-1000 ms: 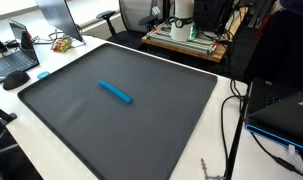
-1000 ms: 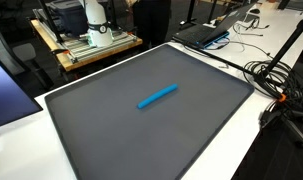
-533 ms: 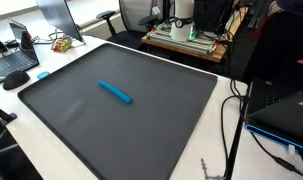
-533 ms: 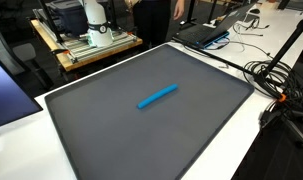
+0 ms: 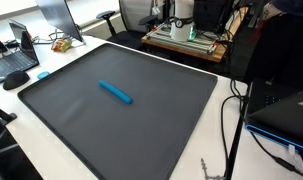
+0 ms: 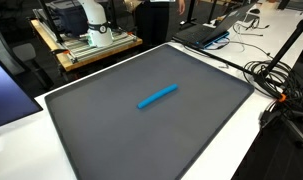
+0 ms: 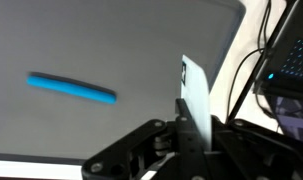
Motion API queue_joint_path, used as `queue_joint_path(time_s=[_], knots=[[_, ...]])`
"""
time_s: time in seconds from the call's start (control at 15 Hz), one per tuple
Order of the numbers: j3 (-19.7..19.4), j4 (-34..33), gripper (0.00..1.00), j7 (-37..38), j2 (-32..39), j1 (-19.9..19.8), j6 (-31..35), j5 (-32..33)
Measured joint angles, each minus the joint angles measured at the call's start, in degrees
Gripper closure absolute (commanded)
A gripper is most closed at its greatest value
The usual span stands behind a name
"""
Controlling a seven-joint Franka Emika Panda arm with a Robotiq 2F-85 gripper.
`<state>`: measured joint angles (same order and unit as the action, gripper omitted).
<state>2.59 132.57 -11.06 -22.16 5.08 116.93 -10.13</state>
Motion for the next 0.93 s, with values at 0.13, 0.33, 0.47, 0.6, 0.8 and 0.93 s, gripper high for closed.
queue_joint_path(time_s=[0.13, 0.33, 0.47, 0.6, 0.8, 0.93], knots=[[1.1, -2.0, 0.99, 5.2, 2.7, -0.6, 1.8, 3.4], [2.2, -5.6, 0.96, 8.5, 7.3, -0.1, 1.1, 4.5], [2.3, -6.9, 0.96, 8.7, 9.2, 0.0, 1.0, 4.5], [2.3, -7.3, 0.96, 8.7, 9.6, 0.0, 1.0, 4.5], [2.3, -7.4, 0.99, 8.7, 9.6, 0.0, 0.7, 4.5], [2.3, -7.5, 0.99, 9.8, 9.9, 0.0, 1.3, 4.5]])
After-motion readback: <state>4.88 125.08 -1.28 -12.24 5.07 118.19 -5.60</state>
